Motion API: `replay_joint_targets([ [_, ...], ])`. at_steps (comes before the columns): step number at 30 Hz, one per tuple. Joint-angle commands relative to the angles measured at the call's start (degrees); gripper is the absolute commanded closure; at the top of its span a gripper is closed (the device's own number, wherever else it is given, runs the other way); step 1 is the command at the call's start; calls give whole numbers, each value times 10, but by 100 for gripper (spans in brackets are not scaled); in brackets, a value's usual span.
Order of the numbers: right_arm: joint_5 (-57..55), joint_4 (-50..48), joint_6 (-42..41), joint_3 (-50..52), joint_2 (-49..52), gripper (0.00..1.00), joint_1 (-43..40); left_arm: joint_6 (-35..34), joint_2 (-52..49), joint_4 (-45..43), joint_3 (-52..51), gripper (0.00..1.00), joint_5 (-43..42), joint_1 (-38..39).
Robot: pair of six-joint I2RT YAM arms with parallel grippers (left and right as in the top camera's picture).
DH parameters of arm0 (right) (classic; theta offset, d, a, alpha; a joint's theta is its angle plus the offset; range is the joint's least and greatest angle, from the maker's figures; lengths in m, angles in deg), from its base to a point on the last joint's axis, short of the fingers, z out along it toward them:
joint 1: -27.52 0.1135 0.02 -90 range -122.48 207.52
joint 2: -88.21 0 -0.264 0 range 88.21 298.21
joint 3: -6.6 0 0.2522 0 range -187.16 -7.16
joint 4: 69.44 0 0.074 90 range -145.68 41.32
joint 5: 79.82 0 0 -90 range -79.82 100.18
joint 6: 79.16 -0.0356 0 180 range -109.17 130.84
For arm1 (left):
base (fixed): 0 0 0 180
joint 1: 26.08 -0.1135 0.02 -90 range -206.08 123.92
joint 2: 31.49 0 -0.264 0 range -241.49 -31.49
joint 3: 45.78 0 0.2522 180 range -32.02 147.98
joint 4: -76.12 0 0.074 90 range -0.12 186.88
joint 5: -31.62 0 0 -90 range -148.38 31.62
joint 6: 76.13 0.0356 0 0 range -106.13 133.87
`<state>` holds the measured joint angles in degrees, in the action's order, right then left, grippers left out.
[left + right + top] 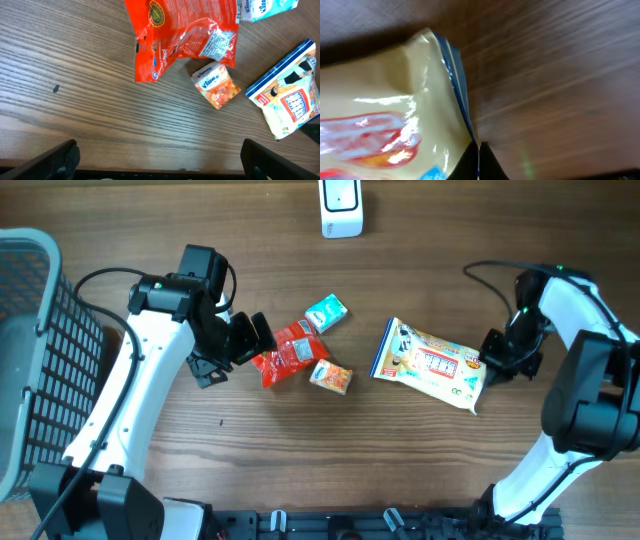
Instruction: Scan the item barcode
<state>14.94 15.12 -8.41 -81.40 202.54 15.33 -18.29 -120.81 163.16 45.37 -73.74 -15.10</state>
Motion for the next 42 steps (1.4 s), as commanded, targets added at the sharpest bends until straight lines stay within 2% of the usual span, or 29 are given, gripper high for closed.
replay_joint_targets([
  [1,18,-48,-13,56,3,95,7,9,0,-1,0,0,-2,2],
  [4,75,-124,-17,62,3,96,7,9,0,-1,0,0,-2,2],
  [7,184,-268,-18,62,3,95,7,9,0,-1,0,0,-2,2],
  [8,230,-359,-19,60,3,90,7,9,0,-1,0,0,-2,2],
  [10,271,-437,-29,47,3,82,7,9,0,0,0,0,-2,2],
  [11,283,-446,-41,24,3,76,7,9,0,-1,0,0,-2,2],
  [12,283,-417,-51,-20,3,71,7,9,0,-1,0,0,-2,2],
  [14,283,-322,-30,-107,3,66,7,9,0,-1,0,0,-2,2],
  [15,283,-213,-14,-184,3,62,8,9,0,0,0,0,-2,2],
  [18,310,-93,16,-216,2,63,44,9,0,0,0,0,-2,2],
  [19,309,-88,12,-203,3,60,69,9,0,0,0,0,-2,2],
  [20,309,-101,-10,-178,3,41,120,9,0,-1,0,0,-2,2],
  [21,309,-121,-27,-164,4,11,150,9,0,-1,0,0,-2,2],
  [22,308,-157,-59,-144,5,0,198,9,0,-1,0,0,-2,2],
  [24,283,-204,-176,-118,5,0,265,9,0,0,0,0,-2,2],
  [25,234,-225,-271,-104,5,0,297,9,0,-1,0,0,-2,2],
  [27,160,-248,-407,-78,5,0,340,9,0,0,0,0,-2,2],
  [29,103,-256,-482,-59,5,0,352,9,0,-1,0,0,-2,2],
  [31,88,-261,-517,-40,5,0,351,9,0,0,0,0,-2,2],
  [33,69,-313,-564,-6,5,0,351,9,0,0,0,0,-2,2],
  [37,68,-440,-552,26,5,0,351,9,0,0,0,0,-2,2],
  [41,-22,-437,-527,26,5,2,347,9,0,-1,0,0,-2,2],
  [42,-38,-421,-524,26,5,6,339,9,0,0,0,0,-2,2],
])
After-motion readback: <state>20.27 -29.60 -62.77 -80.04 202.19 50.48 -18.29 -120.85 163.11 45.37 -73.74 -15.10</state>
